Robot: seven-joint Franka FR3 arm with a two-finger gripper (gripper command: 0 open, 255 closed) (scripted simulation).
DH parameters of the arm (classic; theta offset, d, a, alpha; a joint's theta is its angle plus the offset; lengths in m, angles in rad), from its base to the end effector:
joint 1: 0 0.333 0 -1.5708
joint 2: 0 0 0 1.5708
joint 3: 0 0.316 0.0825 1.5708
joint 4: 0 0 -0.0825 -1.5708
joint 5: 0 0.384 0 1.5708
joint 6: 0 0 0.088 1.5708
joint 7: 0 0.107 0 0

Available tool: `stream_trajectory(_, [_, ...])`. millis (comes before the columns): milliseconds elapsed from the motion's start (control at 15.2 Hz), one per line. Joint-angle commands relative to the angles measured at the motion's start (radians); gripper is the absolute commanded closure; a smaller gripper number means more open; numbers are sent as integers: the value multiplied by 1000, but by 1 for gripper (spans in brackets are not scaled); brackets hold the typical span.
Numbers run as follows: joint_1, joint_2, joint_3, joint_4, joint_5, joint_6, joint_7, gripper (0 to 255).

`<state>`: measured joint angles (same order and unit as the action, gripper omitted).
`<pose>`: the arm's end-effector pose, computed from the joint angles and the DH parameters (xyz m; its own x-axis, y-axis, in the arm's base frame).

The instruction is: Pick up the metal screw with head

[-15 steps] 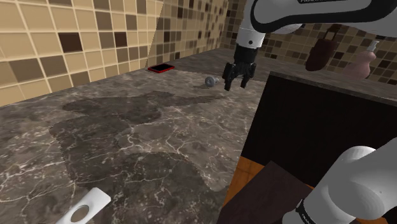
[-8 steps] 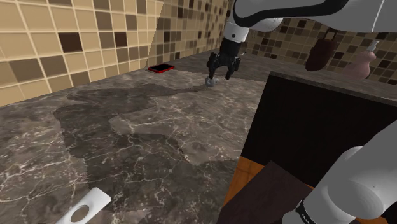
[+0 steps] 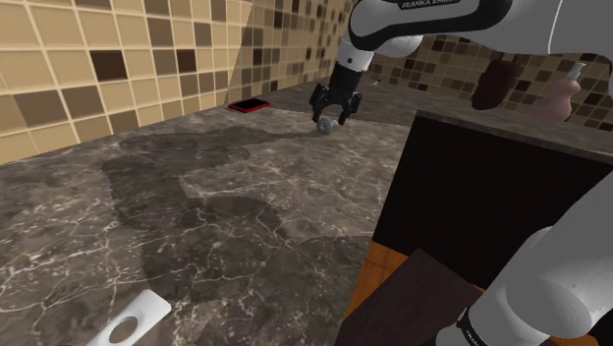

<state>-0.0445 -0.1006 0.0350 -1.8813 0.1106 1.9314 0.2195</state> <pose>0.5463 0.0032 0.5641 0.9570 -0.2633 0.1218 -0.2469 -0.9597 -0.1342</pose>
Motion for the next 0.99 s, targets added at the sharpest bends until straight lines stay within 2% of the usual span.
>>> stream_trajectory(0, [0,-1,-1,-30,1,30,-4,0])
stream_trajectory(132, [0,-1,0,-38,2,37,-5,0])
stream_trajectory(198, [-1,0,-1,-36,2,37,-6,255])
stream_trajectory(792, [0,-1,0,-38,2,37,-5,255])
stream_trajectory(924, [-1,-2,-1,-12,1,11,-2,255])
